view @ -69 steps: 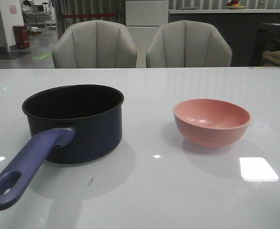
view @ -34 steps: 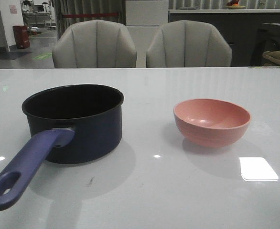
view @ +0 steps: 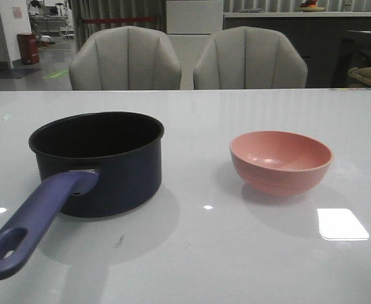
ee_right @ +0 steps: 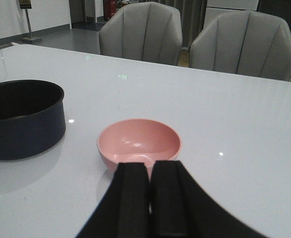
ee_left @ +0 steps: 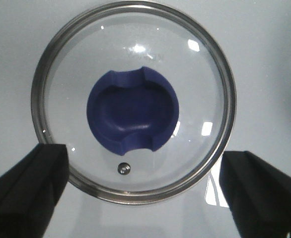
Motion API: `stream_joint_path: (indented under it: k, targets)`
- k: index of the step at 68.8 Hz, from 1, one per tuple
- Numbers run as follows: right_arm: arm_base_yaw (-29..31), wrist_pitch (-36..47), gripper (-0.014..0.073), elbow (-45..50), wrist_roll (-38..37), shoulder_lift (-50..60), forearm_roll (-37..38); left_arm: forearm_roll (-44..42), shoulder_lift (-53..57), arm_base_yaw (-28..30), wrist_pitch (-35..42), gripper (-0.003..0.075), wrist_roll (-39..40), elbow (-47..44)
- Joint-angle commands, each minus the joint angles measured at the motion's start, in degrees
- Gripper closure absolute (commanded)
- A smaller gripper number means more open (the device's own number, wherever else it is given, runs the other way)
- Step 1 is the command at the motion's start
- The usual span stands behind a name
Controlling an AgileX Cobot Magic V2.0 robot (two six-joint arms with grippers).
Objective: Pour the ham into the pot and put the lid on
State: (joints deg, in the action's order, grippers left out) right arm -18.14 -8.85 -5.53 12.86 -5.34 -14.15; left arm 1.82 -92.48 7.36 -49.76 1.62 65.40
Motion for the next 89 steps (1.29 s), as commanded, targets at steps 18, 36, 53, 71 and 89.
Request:
stream_joint_path:
  k: [18, 36, 53, 71, 89]
  targets:
    - [0.0, 4.9, 0.0442, -1.6, 0.7, -0.4, -0.3, -0.1, -6.0, 0.0, -1.3, 0.0057, 2.3, 7.7]
    - [0.0, 4.9, 0.0442, -1.6, 0.7, -0.4, -0.3, -2.8, -9.5, 0.0, -1.6, 0.0058, 4.1, 8.1]
    - [0.0, 4.9, 0.0442, -1.6, 0.7, -0.4, -0.3, -2.9, -11.4, 0.0, 0.2, 0.0062, 4.1, 8.1]
    - [0.0, 4.9, 0.0442, -1.6, 0.7, -0.4, -0.3, -2.7, -11.7, 0.0, 1.5, 0.0122, 4.1, 8.1]
    - [0.0, 4.9, 0.0442, -1.6, 0.7, -0.4, -0.3, -2.6, -11.7, 0.0, 1.5, 0.0429, 4.1, 8.1]
